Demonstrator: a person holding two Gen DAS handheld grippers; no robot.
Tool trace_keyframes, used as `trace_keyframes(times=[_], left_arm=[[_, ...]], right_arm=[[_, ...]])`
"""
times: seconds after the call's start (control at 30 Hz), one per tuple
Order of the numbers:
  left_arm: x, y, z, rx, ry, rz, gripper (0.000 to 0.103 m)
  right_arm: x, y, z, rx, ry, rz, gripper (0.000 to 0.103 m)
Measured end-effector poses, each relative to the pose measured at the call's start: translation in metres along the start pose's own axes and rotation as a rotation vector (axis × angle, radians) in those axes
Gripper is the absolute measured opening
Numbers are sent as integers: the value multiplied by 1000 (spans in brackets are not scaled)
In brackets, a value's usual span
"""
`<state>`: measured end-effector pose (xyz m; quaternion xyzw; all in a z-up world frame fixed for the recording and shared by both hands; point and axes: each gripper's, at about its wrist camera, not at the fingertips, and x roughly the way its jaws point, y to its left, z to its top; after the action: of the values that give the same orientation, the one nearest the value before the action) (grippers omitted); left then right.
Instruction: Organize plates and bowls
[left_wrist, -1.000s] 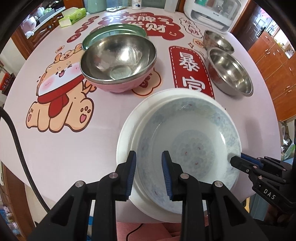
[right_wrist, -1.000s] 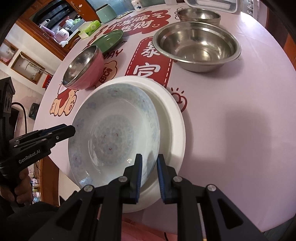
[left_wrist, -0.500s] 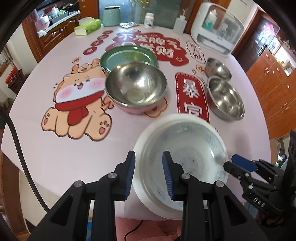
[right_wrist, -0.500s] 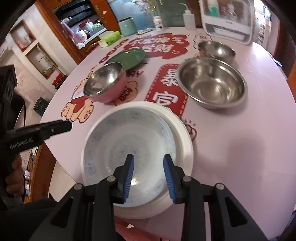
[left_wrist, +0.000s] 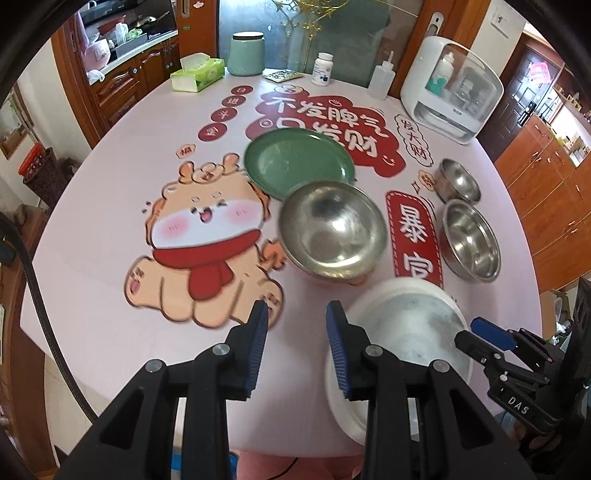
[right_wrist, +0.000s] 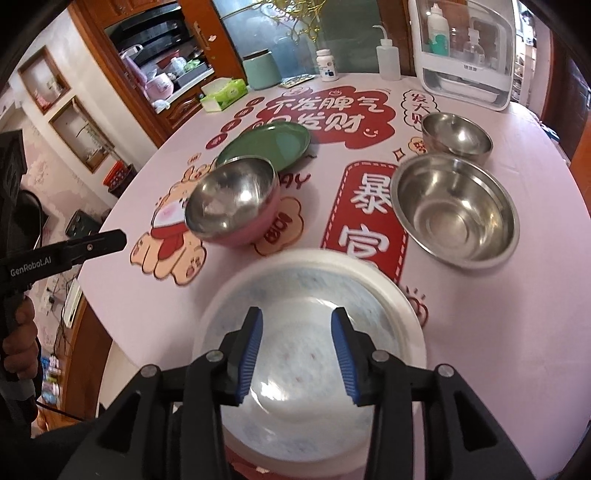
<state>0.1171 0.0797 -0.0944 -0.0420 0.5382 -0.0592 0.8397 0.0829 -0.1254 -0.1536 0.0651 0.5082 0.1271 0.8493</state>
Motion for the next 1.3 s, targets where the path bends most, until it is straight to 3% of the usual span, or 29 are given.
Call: trace_keyframes(times=[0.37,0.5,0.9,1.3], left_arm=[[17,50,39,43,39,-28,32],[26,64,60,67,46,-40,43],[61,84,124,124,46,-84,49],[116,101,178,104,68,-100,53]], right_arm=[[18,32,33,82,-31,-37,39],[22,38,51,107,-48,-58,39],[48,33,109,190,-63,-114,39],[93,1,158,341,-46,-20,39]])
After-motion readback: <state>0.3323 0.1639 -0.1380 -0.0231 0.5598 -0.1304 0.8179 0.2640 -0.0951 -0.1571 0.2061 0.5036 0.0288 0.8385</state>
